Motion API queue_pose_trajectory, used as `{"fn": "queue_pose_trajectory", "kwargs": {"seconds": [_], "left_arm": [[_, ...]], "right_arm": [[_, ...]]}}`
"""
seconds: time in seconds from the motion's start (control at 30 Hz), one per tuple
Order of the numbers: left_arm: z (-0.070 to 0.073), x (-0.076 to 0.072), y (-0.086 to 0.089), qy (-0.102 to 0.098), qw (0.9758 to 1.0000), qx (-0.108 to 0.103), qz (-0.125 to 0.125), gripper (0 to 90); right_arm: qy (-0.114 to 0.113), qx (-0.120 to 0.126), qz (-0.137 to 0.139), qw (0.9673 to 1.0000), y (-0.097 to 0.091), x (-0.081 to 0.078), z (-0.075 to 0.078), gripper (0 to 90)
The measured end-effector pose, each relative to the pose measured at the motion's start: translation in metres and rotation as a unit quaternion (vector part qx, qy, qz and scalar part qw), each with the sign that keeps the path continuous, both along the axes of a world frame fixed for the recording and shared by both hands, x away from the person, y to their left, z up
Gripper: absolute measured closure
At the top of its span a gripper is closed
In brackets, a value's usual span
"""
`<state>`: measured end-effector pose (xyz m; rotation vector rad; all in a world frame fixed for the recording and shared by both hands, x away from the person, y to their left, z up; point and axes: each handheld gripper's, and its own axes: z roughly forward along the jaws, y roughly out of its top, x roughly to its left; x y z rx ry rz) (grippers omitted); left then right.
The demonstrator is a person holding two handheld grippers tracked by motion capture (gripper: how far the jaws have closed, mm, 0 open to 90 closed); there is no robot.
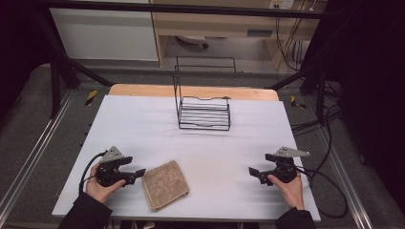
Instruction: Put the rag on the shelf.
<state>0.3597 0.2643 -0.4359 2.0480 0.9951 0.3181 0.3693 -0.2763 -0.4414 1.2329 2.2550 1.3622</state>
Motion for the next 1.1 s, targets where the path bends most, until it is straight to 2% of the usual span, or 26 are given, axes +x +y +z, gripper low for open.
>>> {"fn": "queue_pose_trajectory", "kwargs": {"seconds": [0.17, 0.4, 0.67, 0.7, 0.9, 1.1], "left_arm": [[-0.001, -0.002, -0.007, 0.010, 0.9999, -0.001, -0.010, 37.9], [-0.006, -0.004, -0.016, 0.038, 0.9992, -0.008, -0.010, 53.2], [-0.010, -0.004, -0.020, 0.062, 0.9980, -0.008, -0.009, 64.5], [-0.011, -0.004, -0.021, 0.066, 0.9977, -0.005, -0.010, 67.5], [-0.012, -0.004, -0.022, 0.074, 0.9972, -0.004, -0.009, 70.3], [-0.012, -0.005, -0.025, 0.079, 0.9969, -0.003, -0.007, 79.0]], "right_arm": [[0.004, -0.003, 0.002, 1.0000, 0.005, 0.000, 0.000, 0.5], [0.004, -0.005, 0.012, 0.9999, 0.015, 0.000, 0.002, 0.6], [0.005, -0.013, 0.029, 0.9995, 0.032, 0.002, 0.004, 0.7], [0.007, -0.014, 0.034, 0.9993, 0.039, 0.002, 0.006, 0.7], [0.007, -0.017, 0.045, 0.9988, 0.058, 0.005, 0.009, 1.0], [0.005, -0.032, 0.063, 0.9975, 0.093, 0.012, 0.015, 1.2]]}}
